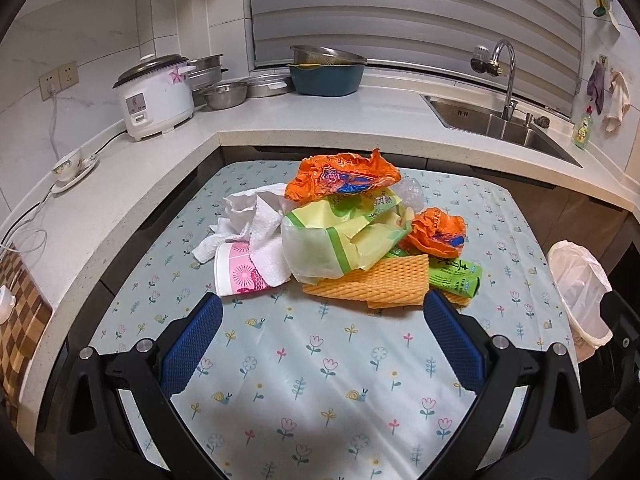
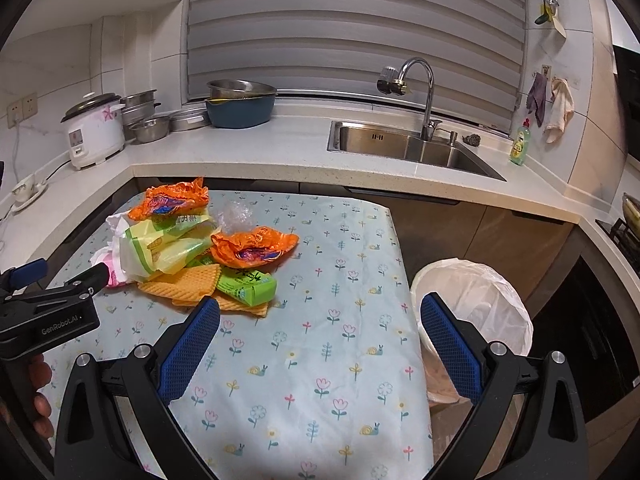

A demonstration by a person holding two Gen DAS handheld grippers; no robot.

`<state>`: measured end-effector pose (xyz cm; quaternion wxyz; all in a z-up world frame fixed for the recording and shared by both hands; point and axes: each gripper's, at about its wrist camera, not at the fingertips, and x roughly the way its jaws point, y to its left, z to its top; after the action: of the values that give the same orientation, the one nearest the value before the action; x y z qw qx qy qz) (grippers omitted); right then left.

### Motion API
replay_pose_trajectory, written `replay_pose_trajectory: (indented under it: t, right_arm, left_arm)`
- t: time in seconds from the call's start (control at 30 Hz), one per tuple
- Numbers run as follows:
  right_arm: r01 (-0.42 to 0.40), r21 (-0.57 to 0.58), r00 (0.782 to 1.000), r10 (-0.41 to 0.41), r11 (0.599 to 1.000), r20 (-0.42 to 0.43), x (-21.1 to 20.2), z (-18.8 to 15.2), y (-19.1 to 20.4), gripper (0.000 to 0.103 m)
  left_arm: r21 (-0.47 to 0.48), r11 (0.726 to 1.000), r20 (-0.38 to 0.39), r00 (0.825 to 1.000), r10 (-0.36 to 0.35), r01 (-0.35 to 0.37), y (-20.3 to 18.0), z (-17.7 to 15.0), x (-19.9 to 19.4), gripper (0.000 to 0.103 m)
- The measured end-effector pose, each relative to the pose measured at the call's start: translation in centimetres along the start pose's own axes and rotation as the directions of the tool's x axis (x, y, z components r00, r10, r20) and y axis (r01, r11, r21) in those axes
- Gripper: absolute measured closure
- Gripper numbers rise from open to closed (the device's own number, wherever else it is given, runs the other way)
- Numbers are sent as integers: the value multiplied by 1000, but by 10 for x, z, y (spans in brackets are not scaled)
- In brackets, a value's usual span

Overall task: Collect trash
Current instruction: 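Grasp the white paper towel with the left tool while the right tool grasps the orange snack bag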

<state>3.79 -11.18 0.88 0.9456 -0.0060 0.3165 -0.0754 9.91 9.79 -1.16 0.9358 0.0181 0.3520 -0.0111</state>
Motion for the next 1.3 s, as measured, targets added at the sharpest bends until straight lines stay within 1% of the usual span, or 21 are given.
replay_pose_trajectory:
  t: [0.2, 0.4, 0.57, 0.67, 0.77, 0.83, 1.03, 1.17, 1.23, 1.3]
  right_arm:
    - [-17, 7, 1000, 17, 1000, -11, 27, 14, 21, 7]
    - [-74, 24, 997, 74, 997, -14, 53, 34, 46, 7]
    - [-99, 11, 995, 99, 995, -14, 74, 50, 69, 7]
    - [-118, 5, 993, 118, 993, -20, 90, 59, 83, 8]
    - [-146, 8, 989, 147, 989, -36, 109, 68, 97, 12]
    - [-158, 8, 986, 159, 987, -46, 121, 72, 107, 13]
    - [-187, 21, 979, 188, 982, -82, 161, 84, 128, 19]
    - [-221, 51, 969, 225, 974, -105, 181, 89, 137, 23]
    - [-237, 55, 962, 242, 970, -123, 190, 89, 141, 27]
    - [-249, 50, 956, 254, 967, -146, 198, 86, 146, 41]
  left_arm:
    - [-13, 1000, -18, 1000, 6, -6, 24, 10, 23, 7]
    - [-42, 999, -32, 999, 19, -20, 52, 22, 46, 7]
    - [-58, 998, -50, 998, 34, -37, 78, 33, 71, 7]
    - [-92, 995, -75, 997, 22, -29, 99, 38, 91, 7]
    - [-124, 992, -95, 995, 9, -20, 117, 41, 111, 7]
    - [-128, 992, -103, 995, -4, -10, 121, 43, 121, 10]
    - [-118, 991, -123, 990, -73, 58, 117, 49, 151, 20]
    - [-115, 987, -143, 981, -131, 115, 109, 52, 167, 38]
    - [-117, 983, -154, 975, -158, 141, 105, 52, 173, 47]
    - [-109, 981, -159, 972, -173, 157, 101, 51, 176, 60]
